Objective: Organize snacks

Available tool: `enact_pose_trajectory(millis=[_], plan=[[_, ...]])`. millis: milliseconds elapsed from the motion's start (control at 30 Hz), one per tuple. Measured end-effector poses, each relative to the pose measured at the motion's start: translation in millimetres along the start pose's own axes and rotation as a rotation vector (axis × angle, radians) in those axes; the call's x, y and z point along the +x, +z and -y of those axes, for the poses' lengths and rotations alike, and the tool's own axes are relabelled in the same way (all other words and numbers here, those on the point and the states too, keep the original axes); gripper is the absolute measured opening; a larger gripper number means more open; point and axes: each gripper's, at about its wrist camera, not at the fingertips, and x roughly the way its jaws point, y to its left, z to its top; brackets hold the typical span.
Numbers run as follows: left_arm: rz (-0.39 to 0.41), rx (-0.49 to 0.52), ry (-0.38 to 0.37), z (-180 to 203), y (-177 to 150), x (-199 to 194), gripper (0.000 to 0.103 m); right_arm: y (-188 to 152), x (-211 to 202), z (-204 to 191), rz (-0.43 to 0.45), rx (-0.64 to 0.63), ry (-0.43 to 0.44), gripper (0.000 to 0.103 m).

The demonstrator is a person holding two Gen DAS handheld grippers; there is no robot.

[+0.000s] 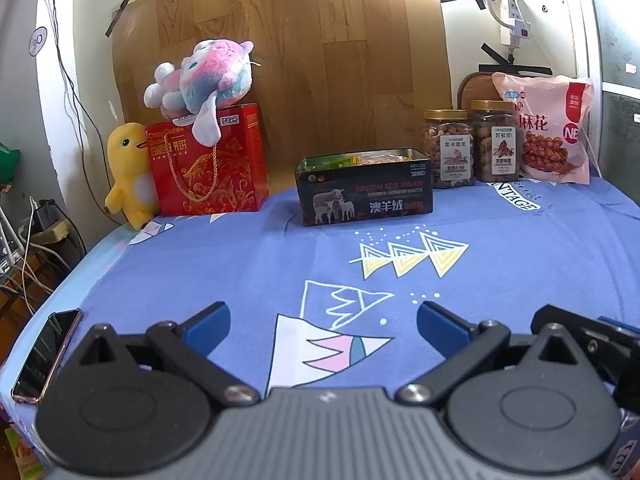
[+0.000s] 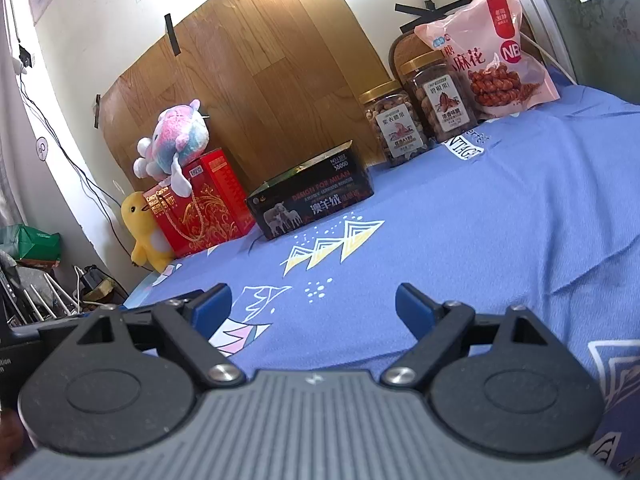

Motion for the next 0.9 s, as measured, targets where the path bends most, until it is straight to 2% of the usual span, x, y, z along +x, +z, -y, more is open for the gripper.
enact_pose_trajectory(millis=[900], plan=[[-0.008,-0.002,0.026,-3.2,0.4,4.1,0.103,0.1,-0.4,0.9,0.001,0.001,0.001,0.092]])
